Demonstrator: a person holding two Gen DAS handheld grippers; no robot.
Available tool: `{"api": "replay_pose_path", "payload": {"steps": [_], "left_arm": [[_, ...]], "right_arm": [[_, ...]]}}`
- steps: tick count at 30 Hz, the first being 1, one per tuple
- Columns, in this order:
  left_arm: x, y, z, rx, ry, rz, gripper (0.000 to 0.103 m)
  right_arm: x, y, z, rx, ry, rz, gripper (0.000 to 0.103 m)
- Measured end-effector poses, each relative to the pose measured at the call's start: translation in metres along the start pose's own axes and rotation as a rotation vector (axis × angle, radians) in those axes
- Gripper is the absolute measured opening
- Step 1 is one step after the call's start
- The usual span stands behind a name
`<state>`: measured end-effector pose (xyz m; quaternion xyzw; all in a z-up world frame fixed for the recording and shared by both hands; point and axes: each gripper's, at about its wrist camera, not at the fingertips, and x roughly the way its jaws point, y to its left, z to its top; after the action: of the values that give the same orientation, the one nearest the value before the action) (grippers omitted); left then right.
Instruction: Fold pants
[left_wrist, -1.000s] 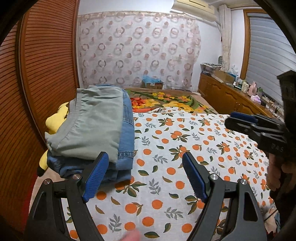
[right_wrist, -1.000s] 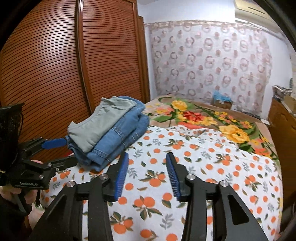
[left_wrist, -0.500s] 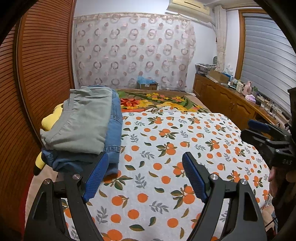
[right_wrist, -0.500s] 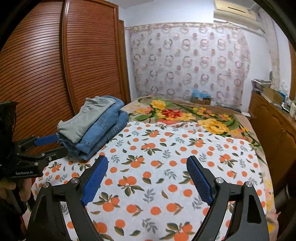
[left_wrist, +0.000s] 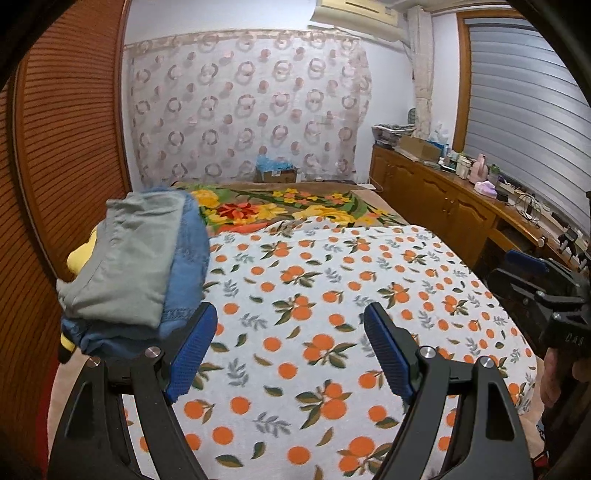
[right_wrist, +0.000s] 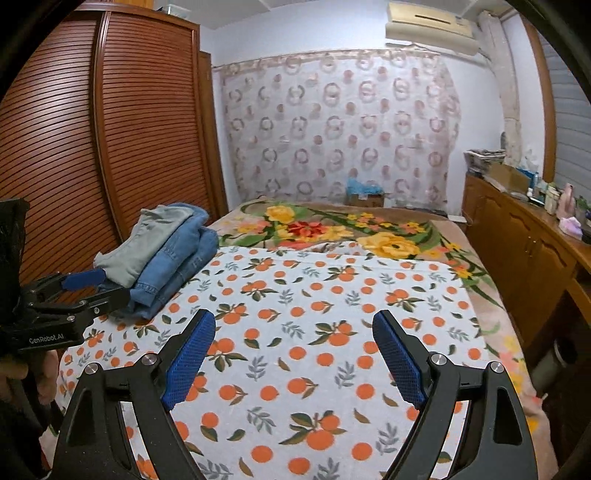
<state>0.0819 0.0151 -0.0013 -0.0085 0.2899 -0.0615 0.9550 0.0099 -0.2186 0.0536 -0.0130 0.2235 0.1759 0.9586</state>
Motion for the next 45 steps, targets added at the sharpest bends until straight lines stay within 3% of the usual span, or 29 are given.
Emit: {"api": "replay_pose_path", "payload": {"steps": [18,37,45], "left_arm": [[-0.033,-0.030,0.035,0.034,-0.078,-0.030,0.082],[-0.081,-0.018,0.046,0.018,-0.180,-0.002,0.082],[-0.082,-0.016,0.046,0.017,-0.182,0.003,0.082]], "right_arm": [[-0.049,-0.010,0.012,0.016,-0.105,-0.047,0.088],[-0.063,0.000,0.006,-0.022,-0.200,-0.066,0.088],[-0.057,-0.002,0.003,-0.027,-0.204,-0.073,0.088]]}}
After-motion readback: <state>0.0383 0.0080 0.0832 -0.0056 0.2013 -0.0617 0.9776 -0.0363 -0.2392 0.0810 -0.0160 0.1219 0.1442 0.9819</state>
